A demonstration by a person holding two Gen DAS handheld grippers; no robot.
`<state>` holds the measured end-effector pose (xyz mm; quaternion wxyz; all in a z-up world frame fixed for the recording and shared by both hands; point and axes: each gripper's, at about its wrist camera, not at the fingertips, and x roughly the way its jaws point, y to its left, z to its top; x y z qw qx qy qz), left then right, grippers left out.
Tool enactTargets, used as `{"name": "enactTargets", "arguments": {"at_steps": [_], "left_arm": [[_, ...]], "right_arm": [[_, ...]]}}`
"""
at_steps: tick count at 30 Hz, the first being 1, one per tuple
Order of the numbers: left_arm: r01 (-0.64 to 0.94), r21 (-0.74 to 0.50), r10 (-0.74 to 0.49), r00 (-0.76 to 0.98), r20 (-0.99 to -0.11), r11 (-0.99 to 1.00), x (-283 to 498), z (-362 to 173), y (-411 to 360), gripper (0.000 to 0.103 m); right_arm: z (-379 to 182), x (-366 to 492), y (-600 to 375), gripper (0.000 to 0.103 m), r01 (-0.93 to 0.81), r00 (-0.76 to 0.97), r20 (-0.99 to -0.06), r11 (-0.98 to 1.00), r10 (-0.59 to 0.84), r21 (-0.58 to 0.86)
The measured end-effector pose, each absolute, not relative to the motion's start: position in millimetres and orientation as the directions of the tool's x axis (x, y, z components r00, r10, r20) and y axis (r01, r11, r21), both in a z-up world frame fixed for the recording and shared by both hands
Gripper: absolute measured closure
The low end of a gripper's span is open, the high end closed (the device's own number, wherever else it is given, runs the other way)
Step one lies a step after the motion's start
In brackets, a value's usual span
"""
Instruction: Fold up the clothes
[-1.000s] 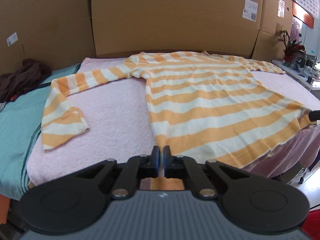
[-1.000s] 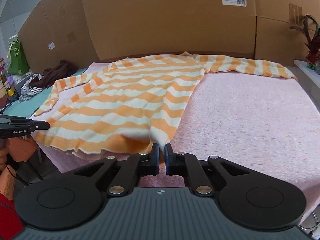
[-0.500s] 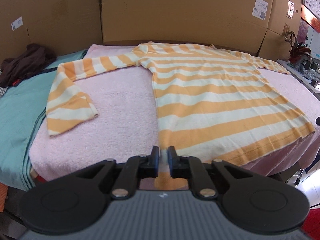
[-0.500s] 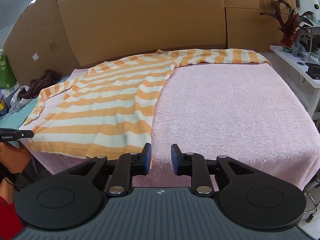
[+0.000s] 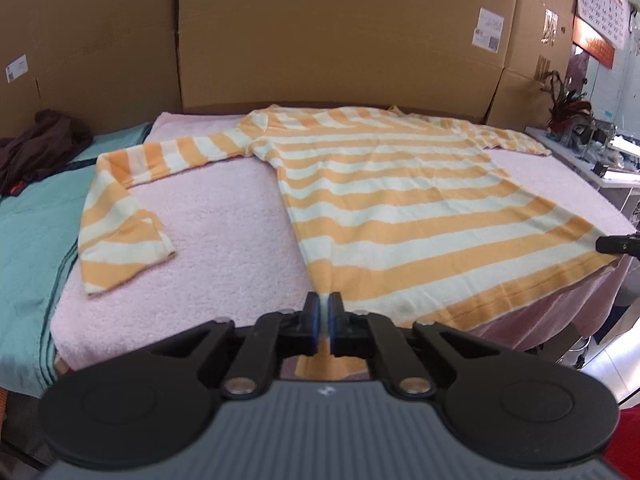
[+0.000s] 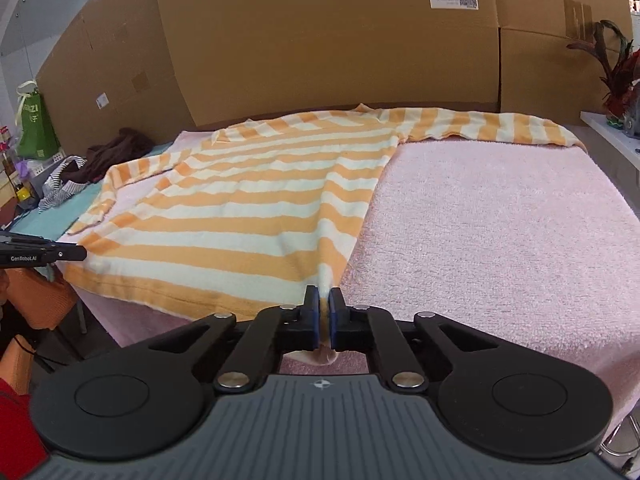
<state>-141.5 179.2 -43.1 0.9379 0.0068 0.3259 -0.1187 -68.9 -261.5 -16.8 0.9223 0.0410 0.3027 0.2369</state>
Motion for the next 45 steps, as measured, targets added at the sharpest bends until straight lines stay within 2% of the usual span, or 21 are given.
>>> {"name": "enactTargets", "arguments": {"at_steps": [3,11,15,18,20,23,28,29,32,33,34,36,38,41,42,45], "left_arm": [[0.217,-0.070,-0.212,0.748,-0.629,0.974,-139,-45,184,0.103],[0.207,-0.064,-0.196,0.714,-0.672,0.976,-137,-61,190,0.102],[0.180,0.065,-0.101,0.774,-0.625,0.981,-144,-42,195,0.100],[0.174,0.098,-0.093,0.833,-0.546,0.980,-137,-15,198,0.100],[0.200,0.074,-0.135,0.848,-0.512,0.977,-120,-5,188,0.100],[0.227,0.043,-0.176,0.850,-0.496,0.973,-78,-14,152,0.097],[0.193,0.064,-0.111,0.771,-0.627,0.979,-22,-64,118,0.096],[0.190,0.072,-0.107,0.783,-0.613,0.979,-25,-67,121,0.094],[0.198,0.134,-0.080,0.796,-0.600,0.971,-42,-68,134,0.088],[0.207,0.139,-0.083,0.794,-0.602,0.968,-41,-64,134,0.088],[0.215,0.144,-0.086,0.792,-0.604,0.966,-41,-59,134,0.088],[0.228,0.136,-0.113,0.816,-0.568,0.964,-25,-48,125,0.087],[0.228,0.132,-0.123,0.833,-0.540,0.965,-3,-43,116,0.076],[0.139,0.158,-0.017,0.801,-0.598,0.978,44,-58,109,0.078],[0.100,0.156,0.017,0.787,-0.617,0.983,55,-64,112,0.076],[0.072,0.134,0.025,0.791,-0.612,0.988,55,-62,121,0.071]], "right_arm": [[-10,-77,-269,0.098,-0.417,0.702,-0.530,0.878,0.476,0.235],[-21,-75,-267,0.097,-0.418,0.674,-0.587,0.887,0.448,0.197],[-19,-66,-275,0.091,-0.419,0.614,-0.655,0.885,0.441,0.203],[3,-67,-285,0.090,-0.412,0.699,-0.562,0.891,0.442,0.189],[16,-55,-284,0.090,-0.396,0.752,-0.491,0.897,0.440,0.197],[13,-16,-251,0.091,-0.412,0.766,-0.467,0.895,0.443,0.173],[-25,46,-198,0.094,-0.425,0.695,-0.575,0.892,0.432,0.157],[-29,47,-201,0.101,-0.408,0.710,-0.569,0.901,0.416,0.149],[-26,46,-230,0.103,-0.348,0.713,-0.573,0.914,0.403,0.210],[-23,46,-239,0.100,-0.328,0.709,-0.580,0.915,0.403,0.234],[-17,47,-241,0.093,-0.331,0.718,-0.563,0.913,0.409,0.240],[-5,56,-239,0.092,-0.348,0.726,-0.529,0.899,0.439,0.267],[2,76,-229,0.090,-0.371,0.710,-0.515,0.876,0.481,0.307],[-7,116,-203,0.091,-0.370,0.680,-0.576,0.891,0.453,0.264],[-12,129,-195,0.091,-0.363,0.674,-0.599,0.900,0.432,0.240],[-17,147,-197,0.100,-0.343,0.684,-0.612,0.916,0.396,0.208]]}}
